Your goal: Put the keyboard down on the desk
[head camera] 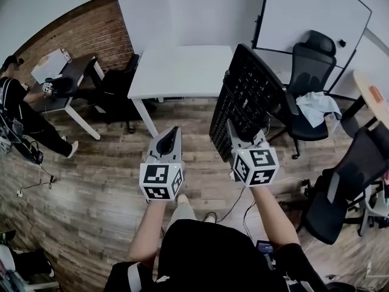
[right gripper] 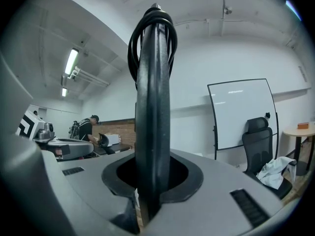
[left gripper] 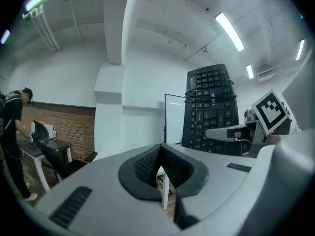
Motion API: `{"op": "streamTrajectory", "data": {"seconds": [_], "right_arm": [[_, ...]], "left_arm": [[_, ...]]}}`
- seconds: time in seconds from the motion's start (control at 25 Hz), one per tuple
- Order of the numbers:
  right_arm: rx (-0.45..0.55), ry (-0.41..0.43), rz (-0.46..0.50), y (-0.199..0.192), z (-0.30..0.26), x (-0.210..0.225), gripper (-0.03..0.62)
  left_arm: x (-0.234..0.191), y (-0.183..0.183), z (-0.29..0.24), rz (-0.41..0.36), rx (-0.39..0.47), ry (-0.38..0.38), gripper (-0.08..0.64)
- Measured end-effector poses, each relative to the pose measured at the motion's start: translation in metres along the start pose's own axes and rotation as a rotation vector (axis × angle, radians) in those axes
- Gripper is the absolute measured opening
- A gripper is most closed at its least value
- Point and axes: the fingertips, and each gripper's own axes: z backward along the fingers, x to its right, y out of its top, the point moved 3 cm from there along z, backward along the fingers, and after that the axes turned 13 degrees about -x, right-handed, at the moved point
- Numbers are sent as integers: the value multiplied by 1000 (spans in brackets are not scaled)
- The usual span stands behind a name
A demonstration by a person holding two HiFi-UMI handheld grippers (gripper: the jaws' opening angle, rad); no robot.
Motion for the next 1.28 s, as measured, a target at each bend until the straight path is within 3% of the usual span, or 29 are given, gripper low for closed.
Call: {"op": "streamTrajectory", "data": {"seconds": [0.64,1.28], "right_arm": [[-11,16,-13,6,-40,21,97],[-38,12,-31,37,-170,37,97]], "left_arm": [[-22,3,-39,0,-23,18,11],[-105,19,-146,17,-38,-14,11]]}}
